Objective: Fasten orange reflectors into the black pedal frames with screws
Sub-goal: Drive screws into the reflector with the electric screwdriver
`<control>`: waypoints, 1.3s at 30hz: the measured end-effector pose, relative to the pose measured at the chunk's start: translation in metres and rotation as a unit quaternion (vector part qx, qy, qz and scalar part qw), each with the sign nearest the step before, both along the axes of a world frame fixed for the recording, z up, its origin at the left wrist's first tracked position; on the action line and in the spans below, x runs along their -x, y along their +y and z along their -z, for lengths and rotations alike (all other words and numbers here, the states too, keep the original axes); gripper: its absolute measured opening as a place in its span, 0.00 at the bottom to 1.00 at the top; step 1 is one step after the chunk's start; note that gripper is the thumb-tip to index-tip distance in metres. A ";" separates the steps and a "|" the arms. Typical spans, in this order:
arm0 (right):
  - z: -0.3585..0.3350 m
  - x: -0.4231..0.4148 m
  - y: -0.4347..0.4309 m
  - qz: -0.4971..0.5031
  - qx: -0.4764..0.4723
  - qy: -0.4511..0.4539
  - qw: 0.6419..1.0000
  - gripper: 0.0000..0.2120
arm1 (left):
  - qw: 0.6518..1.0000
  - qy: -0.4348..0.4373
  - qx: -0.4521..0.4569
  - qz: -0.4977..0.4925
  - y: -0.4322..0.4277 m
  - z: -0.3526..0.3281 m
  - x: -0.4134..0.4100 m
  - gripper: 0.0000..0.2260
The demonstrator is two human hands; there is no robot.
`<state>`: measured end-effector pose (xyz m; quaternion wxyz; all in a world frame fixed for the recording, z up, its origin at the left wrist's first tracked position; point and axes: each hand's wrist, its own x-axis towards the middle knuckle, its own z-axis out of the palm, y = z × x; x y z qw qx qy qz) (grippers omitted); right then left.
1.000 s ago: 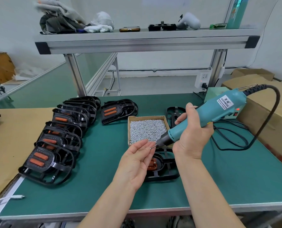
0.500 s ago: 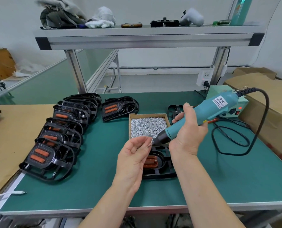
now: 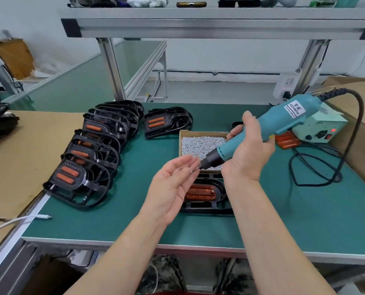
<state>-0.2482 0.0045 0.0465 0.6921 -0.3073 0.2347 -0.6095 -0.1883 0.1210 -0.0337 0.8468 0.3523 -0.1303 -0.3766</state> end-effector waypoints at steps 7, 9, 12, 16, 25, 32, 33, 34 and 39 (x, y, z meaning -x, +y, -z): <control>0.007 -0.006 0.008 -0.005 0.008 0.014 1.000 0.09 | 1.000 0.005 -0.011 -0.025 -0.001 0.005 0.002 0.13; 0.008 -0.007 0.008 -0.005 0.008 0.020 1.000 0.09 | 1.000 -0.001 -0.009 -0.026 0.001 0.008 0.003 0.15; 0.009 -0.009 0.008 -0.010 0.005 0.022 1.000 0.08 | 0.999 -0.032 -0.016 -0.032 0.003 0.009 0.001 0.17; 0.007 -0.012 0.007 -0.016 0.010 0.023 1.000 0.08 | 0.998 -0.066 -0.012 -0.015 0.006 0.009 -0.006 0.21; 0.024 -0.017 0.009 -0.060 0.108 0.096 0.988 0.08 | 0.855 -0.399 -0.318 -0.092 0.038 0.036 -0.017 0.11; 0.034 -0.021 0.015 -0.058 0.167 0.121 0.977 0.07 | 0.680 -0.609 -0.407 -0.040 0.034 0.041 -0.009 0.28; 0.034 -0.021 0.015 -0.057 0.173 0.122 0.976 0.08 | 0.680 -0.609 -0.406 -0.042 0.034 0.041 -0.010 0.28; 0.034 -0.021 0.015 -0.056 0.177 0.122 0.975 0.08 | 0.680 -0.610 -0.404 -0.045 0.034 0.041 -0.010 0.28; 0.039 -0.022 0.016 -0.050 0.177 0.123 0.975 0.08 | 0.677 -0.614 -0.403 -0.042 0.033 0.041 -0.011 0.27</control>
